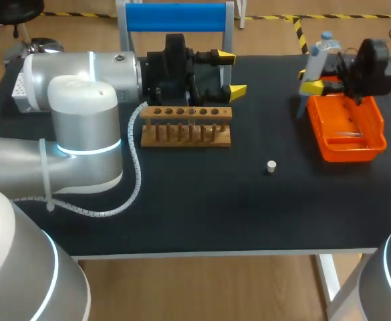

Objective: Invert the test tube, pick up the pipette, mount the tip to pipette, aspirate from beaker and dispense into the tube, eject the tip, return the pipette, and cap with the stopper.

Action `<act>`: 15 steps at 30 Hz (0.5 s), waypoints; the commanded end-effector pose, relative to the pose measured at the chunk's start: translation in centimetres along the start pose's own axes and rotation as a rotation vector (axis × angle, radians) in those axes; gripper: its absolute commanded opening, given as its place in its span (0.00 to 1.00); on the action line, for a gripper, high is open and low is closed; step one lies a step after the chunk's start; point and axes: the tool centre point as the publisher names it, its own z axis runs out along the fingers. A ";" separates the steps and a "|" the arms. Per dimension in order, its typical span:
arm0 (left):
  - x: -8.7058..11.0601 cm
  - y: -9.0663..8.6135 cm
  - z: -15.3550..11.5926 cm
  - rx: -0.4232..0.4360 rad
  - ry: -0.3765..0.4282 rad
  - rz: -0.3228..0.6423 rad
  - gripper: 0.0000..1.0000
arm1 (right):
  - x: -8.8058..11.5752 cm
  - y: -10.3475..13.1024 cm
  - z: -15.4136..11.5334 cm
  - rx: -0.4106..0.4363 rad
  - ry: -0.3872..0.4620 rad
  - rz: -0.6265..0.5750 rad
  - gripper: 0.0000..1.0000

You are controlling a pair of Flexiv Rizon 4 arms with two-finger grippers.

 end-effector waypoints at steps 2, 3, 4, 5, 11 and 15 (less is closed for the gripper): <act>0.1 0.1 0.1 0.003 -0.004 0.001 1.00 | -0.3 -0.4 2.6 -0.018 0.015 0.011 0.00; 0.1 0.1 0.1 0.003 -0.004 0.001 1.00 | -0.3 -0.4 3.0 -0.020 0.022 0.010 0.00; 0.1 0.1 0.1 0.003 -0.004 0.001 1.00 | -0.3 -0.4 3.4 -0.024 0.028 0.010 0.00; 0.1 0.1 0.1 0.003 -0.004 0.001 1.00 | -0.2 -0.4 3.9 -0.025 0.035 0.012 0.00; 0.1 0.1 0.1 0.003 -0.004 0.001 1.00 | 0.2 -0.9 6.1 -0.022 0.075 0.017 0.00; 0.1 0.1 0.1 0.003 -0.004 0.001 1.00 | 0.3 -1.1 7.4 -0.014 0.092 0.015 0.00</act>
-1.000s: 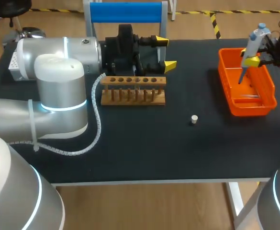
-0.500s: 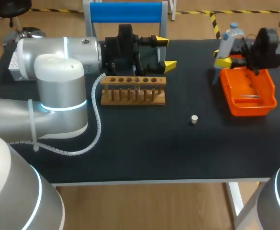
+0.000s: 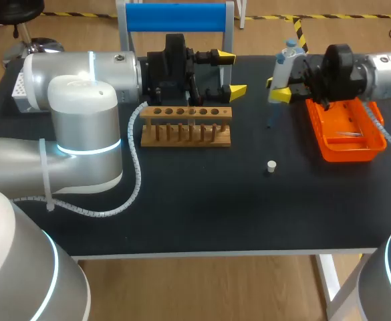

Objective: Invert the test tube, pick up the pipette, mount the tip to pipette, aspirate from beaker and dispense into the tube, eject the tip, return the pipette, and cap with the stopper.

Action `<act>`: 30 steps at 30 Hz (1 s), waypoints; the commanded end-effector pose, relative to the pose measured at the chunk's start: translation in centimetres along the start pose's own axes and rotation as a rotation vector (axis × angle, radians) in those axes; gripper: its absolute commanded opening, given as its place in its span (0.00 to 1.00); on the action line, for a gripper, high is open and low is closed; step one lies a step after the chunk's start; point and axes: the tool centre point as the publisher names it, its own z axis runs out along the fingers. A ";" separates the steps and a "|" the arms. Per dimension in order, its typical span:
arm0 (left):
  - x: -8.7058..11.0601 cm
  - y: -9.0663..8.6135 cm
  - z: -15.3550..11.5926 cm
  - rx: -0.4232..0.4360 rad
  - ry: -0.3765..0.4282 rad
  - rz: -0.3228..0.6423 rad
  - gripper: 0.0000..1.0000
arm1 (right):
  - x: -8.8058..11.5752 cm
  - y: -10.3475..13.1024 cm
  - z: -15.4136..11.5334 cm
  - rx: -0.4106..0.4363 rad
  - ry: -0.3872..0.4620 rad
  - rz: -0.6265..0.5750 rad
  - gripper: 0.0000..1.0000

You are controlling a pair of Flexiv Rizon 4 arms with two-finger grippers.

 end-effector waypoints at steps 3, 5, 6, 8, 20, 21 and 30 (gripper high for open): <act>0.1 0.1 0.1 0.003 -0.004 0.001 1.00 | -0.6 -0.3 2.0 0.008 0.023 0.001 0.00; 0.1 0.1 0.1 0.003 -0.004 0.001 1.00 | -0.7 -0.4 2.7 0.011 0.031 0.000 0.00; 0.1 0.1 0.1 0.003 -0.004 0.001 1.00 | -0.7 -0.5 3.0 0.013 0.033 0.000 0.00; 0.1 0.1 0.1 0.003 -0.004 0.001 1.00 | -0.7 -0.6 3.5 0.016 0.039 0.001 0.00; 0.1 0.1 0.1 0.003 -0.004 0.001 1.00 | -1.3 -0.8 5.9 0.022 0.044 0.004 0.00; 0.1 0.1 0.1 0.003 -0.004 0.001 1.00 | -1.3 -0.8 6.1 0.022 0.044 0.004 0.00; 0.1 0.1 0.1 0.003 -0.004 0.001 1.00 | -1.5 -0.5 7.1 0.016 0.042 -0.001 0.00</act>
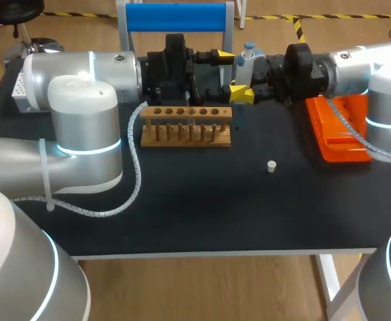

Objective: Invert the test tube, pick up the pipette, mount the tip to pipette, aspirate from beaker and dispense into the tube, eject the tip, return the pipette, and cap with the stopper.

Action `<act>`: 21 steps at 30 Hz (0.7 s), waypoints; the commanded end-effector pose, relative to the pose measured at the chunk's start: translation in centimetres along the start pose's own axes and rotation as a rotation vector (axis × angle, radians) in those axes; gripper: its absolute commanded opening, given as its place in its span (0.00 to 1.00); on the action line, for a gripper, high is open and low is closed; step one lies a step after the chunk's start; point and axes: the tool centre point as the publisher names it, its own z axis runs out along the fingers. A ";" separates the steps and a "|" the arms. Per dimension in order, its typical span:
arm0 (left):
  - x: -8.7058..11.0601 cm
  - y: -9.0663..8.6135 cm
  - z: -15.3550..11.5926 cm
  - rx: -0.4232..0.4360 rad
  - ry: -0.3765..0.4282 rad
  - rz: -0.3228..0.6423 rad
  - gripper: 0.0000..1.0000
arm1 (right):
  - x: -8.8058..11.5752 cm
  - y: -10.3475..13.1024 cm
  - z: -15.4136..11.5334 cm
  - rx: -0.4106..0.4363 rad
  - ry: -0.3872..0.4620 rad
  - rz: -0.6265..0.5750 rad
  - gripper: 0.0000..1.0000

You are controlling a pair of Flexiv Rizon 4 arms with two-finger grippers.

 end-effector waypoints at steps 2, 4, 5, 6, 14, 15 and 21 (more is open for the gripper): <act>0.1 0.1 0.1 0.004 -0.004 0.001 1.00 | -0.1 0.1 0.5 0.000 -0.004 -0.002 0.00; 0.1 0.1 0.1 0.004 -0.004 0.001 1.00 | -0.2 0.2 0.7 0.000 -0.007 -0.003 0.00; 0.1 0.1 0.1 0.004 -0.004 0.001 1.00 | -0.2 0.3 0.8 -0.001 -0.008 -0.004 0.00; 0.1 0.1 0.1 0.004 -0.004 0.001 1.00 | -0.2 0.4 0.9 -0.001 -0.009 -0.005 0.00; 0.1 0.1 0.1 0.004 -0.004 0.001 1.00 | -0.1 0.5 1.5 -0.004 -0.007 -0.007 0.00; 0.1 0.1 0.1 0.004 -0.004 0.001 1.00 | -0.1 0.4 1.6 -0.004 -0.006 -0.007 0.00; 0.1 0.1 0.1 0.004 -0.004 0.001 0.95 | 0.1 0.4 1.7 -0.004 -0.006 -0.006 0.00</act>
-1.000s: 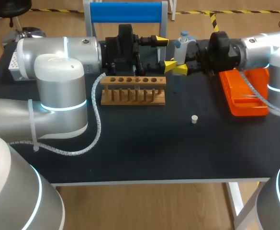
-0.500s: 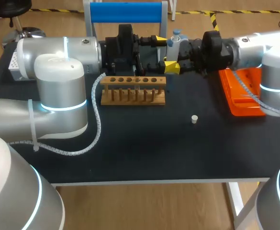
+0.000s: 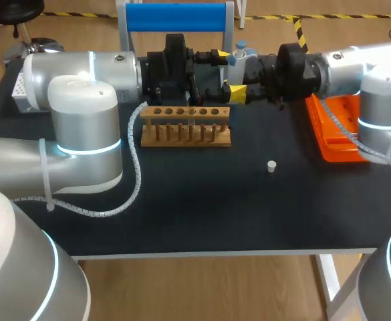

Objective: Invert the test tube, pick up the pipette, mount the tip to pipette, aspirate from beaker and dispense into the tube, eject the tip, return the pipette, and cap with the stopper.

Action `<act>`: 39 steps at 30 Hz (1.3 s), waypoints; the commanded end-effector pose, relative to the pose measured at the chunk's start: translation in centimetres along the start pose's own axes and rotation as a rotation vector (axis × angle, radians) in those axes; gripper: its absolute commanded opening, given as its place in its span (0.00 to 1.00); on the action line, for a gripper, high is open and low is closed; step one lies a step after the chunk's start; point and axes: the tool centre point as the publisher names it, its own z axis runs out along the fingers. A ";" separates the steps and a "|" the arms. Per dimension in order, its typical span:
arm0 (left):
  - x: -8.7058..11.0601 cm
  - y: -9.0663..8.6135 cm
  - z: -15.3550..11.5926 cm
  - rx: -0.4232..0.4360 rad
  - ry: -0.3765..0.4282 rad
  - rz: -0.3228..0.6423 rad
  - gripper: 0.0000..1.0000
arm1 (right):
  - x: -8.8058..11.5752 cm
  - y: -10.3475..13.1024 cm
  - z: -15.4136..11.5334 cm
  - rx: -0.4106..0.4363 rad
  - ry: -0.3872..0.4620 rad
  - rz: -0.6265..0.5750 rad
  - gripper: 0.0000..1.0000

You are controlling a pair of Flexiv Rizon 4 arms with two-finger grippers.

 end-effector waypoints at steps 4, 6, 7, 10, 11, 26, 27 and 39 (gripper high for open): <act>0.1 0.1 0.1 0.004 -0.004 0.001 0.50 | 0.1 0.0 0.1 0.001 -0.003 -0.002 0.00; 0.1 0.1 0.1 0.004 -0.004 0.001 0.00 | 0.1 0.0 0.2 -0.001 -0.007 -0.005 0.00; 0.1 0.1 0.1 0.004 -0.004 0.001 0.00 | 0.1 0.0 0.2 -0.001 -0.008 -0.006 0.00; 0.1 0.1 0.1 0.004 -0.004 0.001 0.00 | 0.1 0.0 0.2 -0.001 -0.009 -0.006 0.00; 0.1 0.1 0.1 0.004 -0.004 0.001 0.00 | 0.1 0.0 0.2 -0.001 -0.010 -0.006 0.00; 0.1 0.1 0.1 0.004 -0.004 0.001 0.00 | 0.2 0.2 0.2 0.000 0.001 -0.012 1.00; 0.1 0.1 0.1 0.004 -0.004 0.001 0.00 | 0.2 0.2 0.2 -0.001 0.001 -0.013 1.00; 0.1 0.1 0.1 0.004 -0.004 0.001 0.00 | 0.3 0.5 -0.8 -0.012 -0.009 -0.021 1.00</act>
